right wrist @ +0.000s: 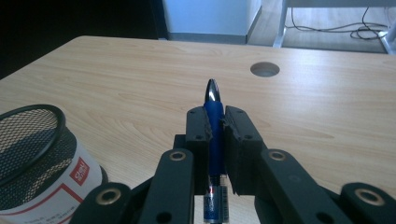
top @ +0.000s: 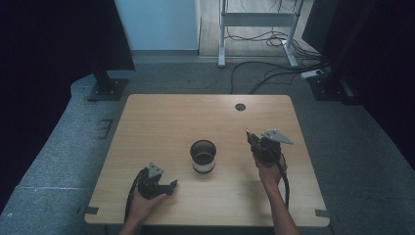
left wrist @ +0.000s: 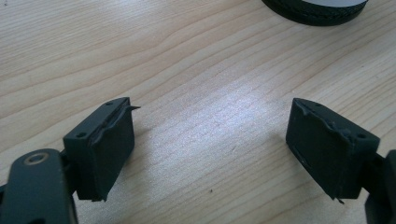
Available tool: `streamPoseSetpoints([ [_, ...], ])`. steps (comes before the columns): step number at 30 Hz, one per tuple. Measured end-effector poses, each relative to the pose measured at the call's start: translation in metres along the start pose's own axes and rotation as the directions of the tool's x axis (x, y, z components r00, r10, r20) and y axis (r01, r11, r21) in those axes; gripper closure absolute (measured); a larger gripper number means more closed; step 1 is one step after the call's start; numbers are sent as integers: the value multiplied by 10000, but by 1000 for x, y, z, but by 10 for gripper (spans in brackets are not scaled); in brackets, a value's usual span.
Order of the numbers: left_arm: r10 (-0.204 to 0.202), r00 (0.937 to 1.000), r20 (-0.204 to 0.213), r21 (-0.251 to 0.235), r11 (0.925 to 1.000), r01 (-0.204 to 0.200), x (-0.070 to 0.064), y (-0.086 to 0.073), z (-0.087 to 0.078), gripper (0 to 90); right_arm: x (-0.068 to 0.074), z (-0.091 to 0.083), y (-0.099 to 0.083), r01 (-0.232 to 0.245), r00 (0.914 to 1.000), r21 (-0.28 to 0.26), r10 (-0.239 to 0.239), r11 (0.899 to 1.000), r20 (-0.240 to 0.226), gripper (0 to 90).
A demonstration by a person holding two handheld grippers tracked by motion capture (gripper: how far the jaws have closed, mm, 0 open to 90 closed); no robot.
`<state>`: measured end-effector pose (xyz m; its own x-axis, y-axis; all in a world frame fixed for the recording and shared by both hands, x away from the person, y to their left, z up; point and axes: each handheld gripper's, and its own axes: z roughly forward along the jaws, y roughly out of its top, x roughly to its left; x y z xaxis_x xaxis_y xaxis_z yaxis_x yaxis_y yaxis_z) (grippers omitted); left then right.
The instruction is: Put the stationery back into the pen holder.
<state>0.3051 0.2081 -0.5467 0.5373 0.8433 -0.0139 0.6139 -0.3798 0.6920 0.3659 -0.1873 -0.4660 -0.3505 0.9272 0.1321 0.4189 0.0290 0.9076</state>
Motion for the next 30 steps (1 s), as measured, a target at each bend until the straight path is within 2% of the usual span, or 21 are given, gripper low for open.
streamPoseSetpoints([
  [4,-17,10000,-44,17,10000,17,0,0,0,161,4,0,4,57,9999,-103,-58,9999,-88,788],
  [13,-22,10000,-68,27,10000,22,0,0,0,165,24,0,22,404,9983,-529,-425,9978,-399,788],
  [30,-21,10000,-63,27,10000,21,0,0,0,163,63,4,59,1007,9894,-1083,-1111,9890,-939,787],
])
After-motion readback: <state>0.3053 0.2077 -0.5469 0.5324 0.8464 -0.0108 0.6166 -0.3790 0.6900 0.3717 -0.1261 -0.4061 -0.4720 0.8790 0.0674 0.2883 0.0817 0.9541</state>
